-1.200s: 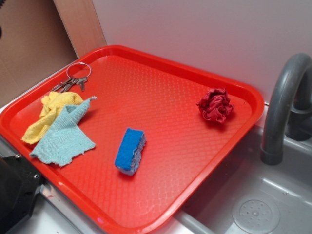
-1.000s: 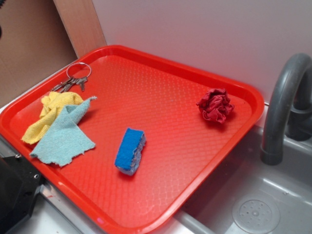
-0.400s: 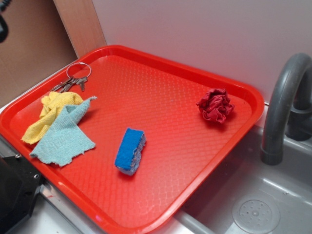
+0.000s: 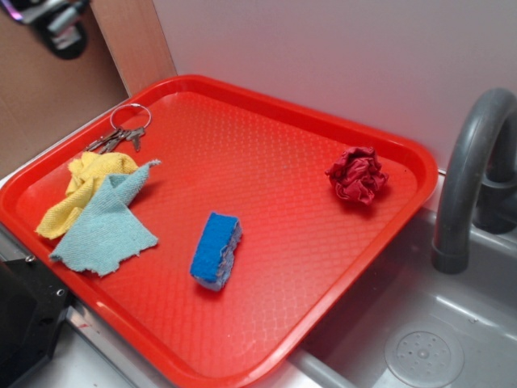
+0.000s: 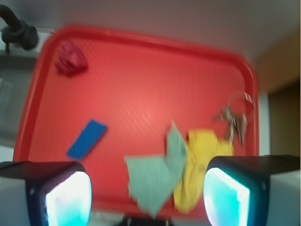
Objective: Grab the red paper.
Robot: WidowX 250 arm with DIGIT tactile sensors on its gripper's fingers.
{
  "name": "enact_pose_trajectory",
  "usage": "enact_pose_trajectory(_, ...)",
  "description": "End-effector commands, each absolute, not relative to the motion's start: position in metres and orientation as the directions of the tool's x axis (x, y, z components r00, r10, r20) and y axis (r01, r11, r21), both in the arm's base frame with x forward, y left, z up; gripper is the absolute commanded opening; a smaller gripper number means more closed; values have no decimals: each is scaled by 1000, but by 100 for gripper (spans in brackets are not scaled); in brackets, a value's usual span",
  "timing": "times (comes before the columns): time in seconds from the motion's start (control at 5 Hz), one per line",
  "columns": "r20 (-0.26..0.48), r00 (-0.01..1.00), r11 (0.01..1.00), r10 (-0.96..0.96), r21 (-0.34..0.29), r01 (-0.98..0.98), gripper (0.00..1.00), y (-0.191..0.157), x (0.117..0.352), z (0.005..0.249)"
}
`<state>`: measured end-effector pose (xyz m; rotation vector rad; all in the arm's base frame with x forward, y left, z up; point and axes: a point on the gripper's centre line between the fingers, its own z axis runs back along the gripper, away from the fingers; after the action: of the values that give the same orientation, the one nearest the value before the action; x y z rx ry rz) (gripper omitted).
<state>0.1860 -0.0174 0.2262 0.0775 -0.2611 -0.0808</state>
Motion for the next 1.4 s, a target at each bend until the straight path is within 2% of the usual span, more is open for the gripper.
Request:
enact_pose_trajectory(0.0,279,956,991,-84,-75,109,100,-55,244,205)
enact_pose_trajectory(0.4,298,950,964,-91,-213,159,100,-86,302,168)
enact_pose_trajectory(0.6,272,955,961,-119,-210,180,100,-96,325,139)
enact_pose_trajectory(0.8,258,955,963,-146,-185,197,100,-106,336,118)
enact_pose_trajectory(1.0,257,949,940,-182,-238,245,100,-122,343,94)
enact_pose_trajectory(1.2,278,936,902,-217,-309,300,100,-137,340,87)
